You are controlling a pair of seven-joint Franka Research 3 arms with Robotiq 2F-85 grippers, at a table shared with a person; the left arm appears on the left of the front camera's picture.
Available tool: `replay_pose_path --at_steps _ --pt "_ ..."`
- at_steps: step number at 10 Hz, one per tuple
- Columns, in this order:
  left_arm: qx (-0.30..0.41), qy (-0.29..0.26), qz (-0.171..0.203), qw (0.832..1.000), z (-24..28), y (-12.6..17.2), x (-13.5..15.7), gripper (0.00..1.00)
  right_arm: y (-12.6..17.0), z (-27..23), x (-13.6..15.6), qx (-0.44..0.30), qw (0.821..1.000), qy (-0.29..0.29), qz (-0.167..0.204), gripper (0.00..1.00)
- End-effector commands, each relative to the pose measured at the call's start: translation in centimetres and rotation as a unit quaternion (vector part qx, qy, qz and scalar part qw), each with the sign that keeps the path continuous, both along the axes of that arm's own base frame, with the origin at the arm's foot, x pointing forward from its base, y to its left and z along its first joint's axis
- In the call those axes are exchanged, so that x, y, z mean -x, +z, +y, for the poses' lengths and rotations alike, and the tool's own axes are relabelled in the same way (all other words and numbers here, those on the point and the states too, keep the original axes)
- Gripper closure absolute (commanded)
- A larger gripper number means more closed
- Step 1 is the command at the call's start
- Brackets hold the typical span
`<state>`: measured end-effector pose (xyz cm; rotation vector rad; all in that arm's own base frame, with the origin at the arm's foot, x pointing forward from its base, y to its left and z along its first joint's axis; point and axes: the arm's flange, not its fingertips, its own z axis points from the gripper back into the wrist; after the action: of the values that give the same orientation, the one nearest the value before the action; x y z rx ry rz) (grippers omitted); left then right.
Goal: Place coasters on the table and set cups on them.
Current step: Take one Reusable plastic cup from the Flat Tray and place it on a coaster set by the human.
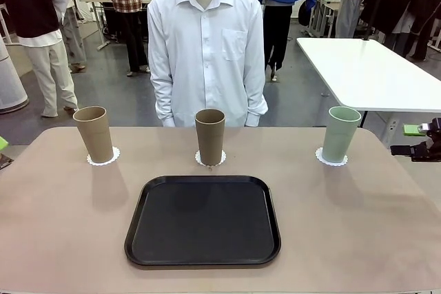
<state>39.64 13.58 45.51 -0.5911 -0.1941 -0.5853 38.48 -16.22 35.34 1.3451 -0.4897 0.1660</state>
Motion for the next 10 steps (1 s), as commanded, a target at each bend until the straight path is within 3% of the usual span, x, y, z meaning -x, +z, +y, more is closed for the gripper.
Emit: replay_pose_path --at_steps 1,3,7,10 --pt "0.176 0.044 0.033 0.983 4.8 -0.8 -1.7 0.0 0.1 0.1 0.0 -0.002 1.0 0.002 -0.004 0.0" --pt "0.312 0.068 0.041 0.947 10.5 -2.9 -1.3 0.0 0.1 0.1 0.0 -0.002 1.0 0.002 -0.004 0.0" --pt "0.41 0.153 0.05 0.898 17.1 -6.9 0.1 0.0 0.1 0.1 0.0 -0.002 1.0 0.002 -0.004 0.0" --pt "0.407 0.181 0.093 0.891 21.4 -8.8 0.6 0.0 0.1 0.1 0.0 -0.002 1.0 0.002 -0.004 0.0"
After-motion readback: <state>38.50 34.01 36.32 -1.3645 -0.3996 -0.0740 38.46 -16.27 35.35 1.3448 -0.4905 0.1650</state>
